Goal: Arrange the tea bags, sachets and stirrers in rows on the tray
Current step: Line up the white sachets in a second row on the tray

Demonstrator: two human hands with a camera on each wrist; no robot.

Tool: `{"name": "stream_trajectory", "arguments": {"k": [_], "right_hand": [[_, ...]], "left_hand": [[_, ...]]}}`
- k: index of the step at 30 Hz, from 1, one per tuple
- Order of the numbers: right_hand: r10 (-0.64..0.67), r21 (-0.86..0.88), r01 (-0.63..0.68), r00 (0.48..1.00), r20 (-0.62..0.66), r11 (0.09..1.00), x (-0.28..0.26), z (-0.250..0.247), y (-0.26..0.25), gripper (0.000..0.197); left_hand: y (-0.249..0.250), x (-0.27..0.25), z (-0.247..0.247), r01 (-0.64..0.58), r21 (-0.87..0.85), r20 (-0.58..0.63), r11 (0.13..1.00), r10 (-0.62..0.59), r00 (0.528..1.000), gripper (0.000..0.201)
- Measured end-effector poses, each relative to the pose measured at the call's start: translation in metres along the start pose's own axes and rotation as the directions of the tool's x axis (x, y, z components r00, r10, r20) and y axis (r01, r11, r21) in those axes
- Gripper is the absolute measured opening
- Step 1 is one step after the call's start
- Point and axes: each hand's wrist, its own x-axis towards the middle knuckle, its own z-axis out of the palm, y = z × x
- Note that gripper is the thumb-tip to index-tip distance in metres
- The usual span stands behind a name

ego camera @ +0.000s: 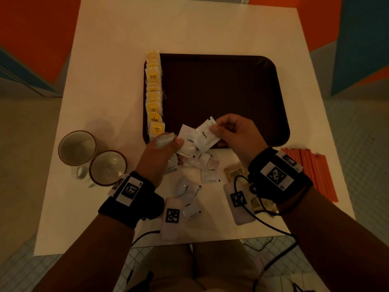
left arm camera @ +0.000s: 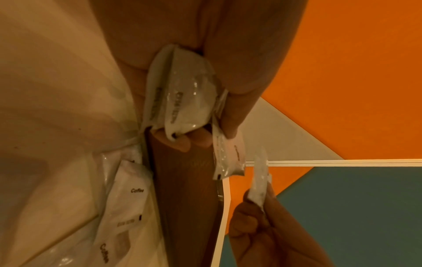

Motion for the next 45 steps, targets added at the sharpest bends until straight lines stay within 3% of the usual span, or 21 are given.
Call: {"name": "stream_trajectory", "arguments": {"k": [5, 10, 13, 17, 21, 25, 29, 32, 35, 38, 40, 42, 45], "right_hand": [[0.075, 0.172, -0.072, 0.997, -0.015, 0.982, -0.002, 0.001, -0.003, 0.009], [0.053, 0.2, -0.062, 0.997, 0.049, 0.978, -0.011, 0.006, -0.002, 0.039], [0.126, 0.313, -0.128, 0.992, 0.026, 0.941, -0.013, 0.014, 0.0, 0.026], [0.232, 0.443, -0.21, 0.973, 0.005, 0.871, -0.016, 0.028, 0.007, 0.012], [0.312, 0.363, -0.304, 0.949, 0.04, 0.88, -0.017, 0.035, 0.015, 0.014], [0.316, 0.199, -0.344, 0.935, 0.163, 0.918, -0.017, 0.028, 0.014, 0.017], [0.34, 0.078, -0.382, 0.885, 0.318, 0.921, -0.015, 0.021, 0.014, 0.016], [0.356, 0.065, -0.403, 0.865, 0.354, 0.913, -0.014, 0.02, 0.015, 0.015], [0.364, 0.104, -0.42, 0.865, 0.345, 0.901, -0.014, 0.02, 0.018, 0.014], [0.395, 0.045, -0.46, 0.805, 0.443, 0.887, -0.016, 0.023, 0.02, 0.013], [0.414, -0.041, -0.457, 0.759, 0.503, 0.889, -0.017, 0.026, 0.019, 0.014], [0.442, -0.12, -0.449, 0.735, 0.515, 0.885, -0.015, 0.028, 0.018, 0.011], [0.475, -0.188, -0.45, 0.695, 0.54, 0.873, -0.012, 0.026, 0.015, 0.008]], "left_hand": [[0.001, 0.001, 0.0, 0.0, -0.037, -0.048, 0.999, -0.002, 0.999, 0.017], [0.0, -0.002, 0.003, -0.026, -0.074, -0.073, 0.997, 0.02, 0.997, 0.012], [-0.002, -0.002, 0.005, -0.04, -0.073, -0.073, 0.997, 0.035, 0.997, 0.029], [0.001, -0.003, 0.012, -0.043, -0.115, -0.067, 0.992, 0.036, 0.997, 0.033], [0.005, -0.002, 0.012, -0.053, -0.08, -0.059, 0.995, 0.048, 0.997, 0.042], [0.004, 0.0, 0.008, -0.099, -0.045, -0.108, 0.994, 0.093, 0.99, 0.028], [0.008, -0.003, 0.003, -0.122, 0.049, 0.021, 0.991, 0.121, 0.992, 0.019], [0.012, -0.005, 0.0, -0.134, 0.079, 0.101, 0.988, 0.126, 0.987, 0.017], [0.014, -0.003, -0.003, -0.036, 0.006, 0.055, 0.999, 0.035, 0.998, 0.025], [0.014, 0.001, -0.002, 0.129, -0.326, 0.099, 0.937, -0.102, 0.99, 0.05], [0.013, 0.001, 0.003, 0.186, -0.349, 0.16, 0.918, -0.138, 0.978, 0.058], [0.01, -0.002, 0.009, 0.216, -0.341, 0.226, 0.915, -0.144, 0.964, 0.052], [0.007, -0.007, 0.017, 0.161, -0.26, 0.24, 0.952, -0.098, 0.966, 0.042]]}}
